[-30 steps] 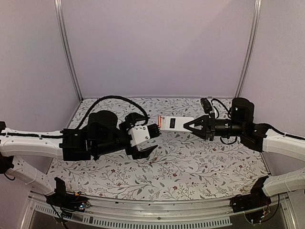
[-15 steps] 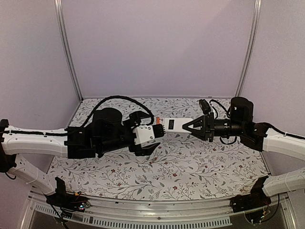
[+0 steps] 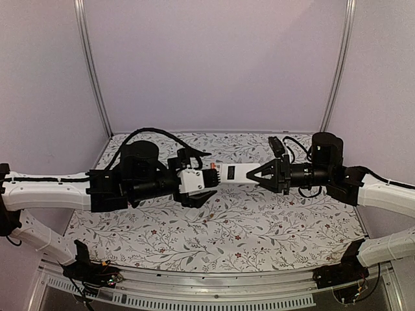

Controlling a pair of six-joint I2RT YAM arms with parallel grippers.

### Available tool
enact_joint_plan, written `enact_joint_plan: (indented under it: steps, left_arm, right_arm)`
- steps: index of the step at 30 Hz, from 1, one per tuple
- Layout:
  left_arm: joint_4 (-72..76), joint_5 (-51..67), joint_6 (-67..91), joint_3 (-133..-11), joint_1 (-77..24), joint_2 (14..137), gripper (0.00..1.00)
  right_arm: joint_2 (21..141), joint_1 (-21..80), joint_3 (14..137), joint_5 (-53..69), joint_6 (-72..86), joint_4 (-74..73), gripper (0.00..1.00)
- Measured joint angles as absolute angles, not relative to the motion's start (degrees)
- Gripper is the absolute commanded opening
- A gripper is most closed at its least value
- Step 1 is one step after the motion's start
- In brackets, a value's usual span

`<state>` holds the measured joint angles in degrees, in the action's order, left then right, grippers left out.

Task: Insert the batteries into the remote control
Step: Load the battery into the battery compartment.

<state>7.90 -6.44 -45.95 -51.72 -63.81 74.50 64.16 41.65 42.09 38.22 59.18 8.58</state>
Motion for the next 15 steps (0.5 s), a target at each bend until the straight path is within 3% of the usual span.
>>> enact_joint_plan:
  steps: [15]
  left_arm:
    - [7.6, -1.6, -51.0, -51.7, -62.3, 75.4, 0.82]
  right_arm:
    - [64.1, 42.7, 42.7, 37.7, 59.1, 7.5, 0.0]
